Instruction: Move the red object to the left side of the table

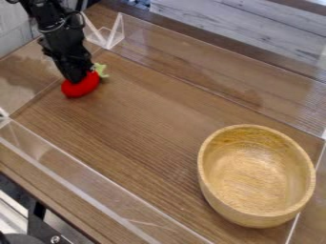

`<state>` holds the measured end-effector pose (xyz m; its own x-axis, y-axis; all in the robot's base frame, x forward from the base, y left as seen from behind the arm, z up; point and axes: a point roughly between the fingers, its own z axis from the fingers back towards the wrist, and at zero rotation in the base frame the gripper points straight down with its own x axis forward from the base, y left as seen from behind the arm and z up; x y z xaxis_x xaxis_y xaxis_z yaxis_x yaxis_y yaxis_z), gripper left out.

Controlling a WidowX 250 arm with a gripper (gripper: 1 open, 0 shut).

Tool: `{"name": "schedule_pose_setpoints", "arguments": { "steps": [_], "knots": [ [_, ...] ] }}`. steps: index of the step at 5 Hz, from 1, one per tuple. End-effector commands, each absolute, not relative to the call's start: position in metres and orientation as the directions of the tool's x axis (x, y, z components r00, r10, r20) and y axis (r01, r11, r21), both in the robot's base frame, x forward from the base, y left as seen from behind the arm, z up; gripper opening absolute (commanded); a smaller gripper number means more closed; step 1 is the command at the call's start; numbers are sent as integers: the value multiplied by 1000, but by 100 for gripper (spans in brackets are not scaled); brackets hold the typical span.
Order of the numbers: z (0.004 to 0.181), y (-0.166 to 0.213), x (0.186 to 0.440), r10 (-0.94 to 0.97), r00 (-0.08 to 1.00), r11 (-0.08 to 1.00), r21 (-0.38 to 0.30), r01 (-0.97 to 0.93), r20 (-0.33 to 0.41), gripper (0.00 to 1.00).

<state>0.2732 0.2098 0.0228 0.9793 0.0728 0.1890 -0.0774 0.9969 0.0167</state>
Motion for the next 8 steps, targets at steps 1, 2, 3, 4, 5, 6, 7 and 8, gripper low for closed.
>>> {"name": "schedule_pose_setpoints", "arguments": {
  "steps": [1, 2, 3, 4, 5, 6, 7, 8],
  "knots": [
    [6, 210, 271, 70, 988, 998, -10, -69, 140, 0],
    [6, 206, 276, 49, 991, 999, -23, -46, 127, 0],
    [3, 204, 274, 53, 992, 998, -40, -48, 116, 0],
    [1, 204, 272, 57, 993, 997, -57, -52, 105, 0],
    [2, 199, 273, 116, 989, 991, -76, -109, 93, 0],
    [2, 195, 275, 173, 982, 982, -91, -165, 81, 0],
    [3, 192, 277, 224, 972, 971, -103, -217, 67, 0],
    [2, 199, 279, 160, 986, 982, -112, -153, 54, 0]
  ]
}}
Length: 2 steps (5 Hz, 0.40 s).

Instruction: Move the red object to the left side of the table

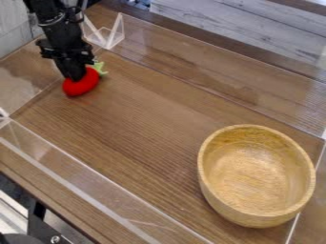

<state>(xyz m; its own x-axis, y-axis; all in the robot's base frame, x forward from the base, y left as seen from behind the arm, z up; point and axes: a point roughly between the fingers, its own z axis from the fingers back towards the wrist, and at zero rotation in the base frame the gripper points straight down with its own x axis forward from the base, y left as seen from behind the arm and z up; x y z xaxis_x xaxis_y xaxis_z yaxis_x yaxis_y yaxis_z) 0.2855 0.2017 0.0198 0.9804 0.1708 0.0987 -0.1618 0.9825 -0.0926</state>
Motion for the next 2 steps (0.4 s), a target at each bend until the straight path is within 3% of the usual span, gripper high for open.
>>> {"name": "schedule_pose_setpoints", "arguments": {
  "steps": [1, 2],
  "knots": [
    [1, 205, 281, 94, 995, 989, -121, -88, 43, 0],
    [4, 207, 289, 122, 992, 984, -131, -117, 35, 0]
  ]
}}
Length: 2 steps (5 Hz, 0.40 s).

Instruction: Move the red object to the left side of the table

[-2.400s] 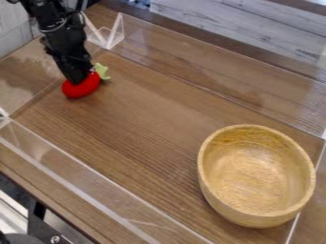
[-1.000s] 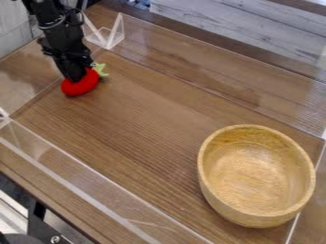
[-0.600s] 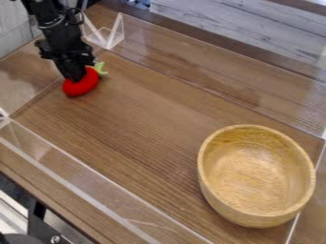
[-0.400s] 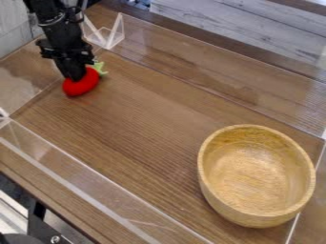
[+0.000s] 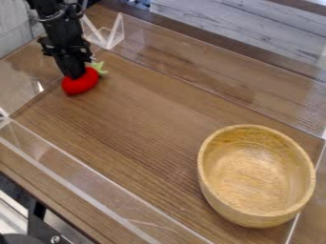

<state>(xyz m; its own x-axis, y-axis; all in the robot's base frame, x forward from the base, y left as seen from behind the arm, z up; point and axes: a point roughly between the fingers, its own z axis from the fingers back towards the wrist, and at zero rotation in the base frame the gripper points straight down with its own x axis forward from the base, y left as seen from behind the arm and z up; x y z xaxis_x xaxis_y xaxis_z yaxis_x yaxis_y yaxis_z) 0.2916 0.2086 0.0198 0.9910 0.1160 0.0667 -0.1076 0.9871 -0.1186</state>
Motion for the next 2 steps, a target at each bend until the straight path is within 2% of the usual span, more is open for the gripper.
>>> {"name": "schedule_pose_setpoints", "arguments": {
  "steps": [1, 2],
  "knots": [
    [6, 207, 296, 151, 988, 979, -143, -146, 28, 0],
    [9, 201, 298, 173, 985, 974, -154, -167, 25, 100]
  ]
}}
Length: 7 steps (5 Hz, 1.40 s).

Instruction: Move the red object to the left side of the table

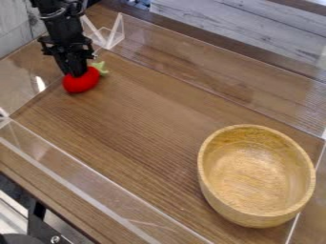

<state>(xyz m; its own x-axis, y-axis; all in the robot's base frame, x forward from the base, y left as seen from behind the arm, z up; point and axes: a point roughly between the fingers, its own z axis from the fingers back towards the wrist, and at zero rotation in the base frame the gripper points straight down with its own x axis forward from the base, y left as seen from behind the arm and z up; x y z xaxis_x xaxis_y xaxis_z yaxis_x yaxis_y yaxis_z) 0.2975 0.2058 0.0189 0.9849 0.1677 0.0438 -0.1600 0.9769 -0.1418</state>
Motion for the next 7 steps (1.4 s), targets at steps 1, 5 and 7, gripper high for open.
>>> {"name": "schedule_pose_setpoints", "arguments": {
  "steps": [1, 5, 7],
  "knots": [
    [14, 203, 293, 193, 981, 969, -164, -187, 22, 100],
    [29, 213, 287, 79, 995, 983, -170, -68, 57, 100],
    [30, 213, 293, 17, 997, 985, -174, -2, 80, 100]
  ]
}}
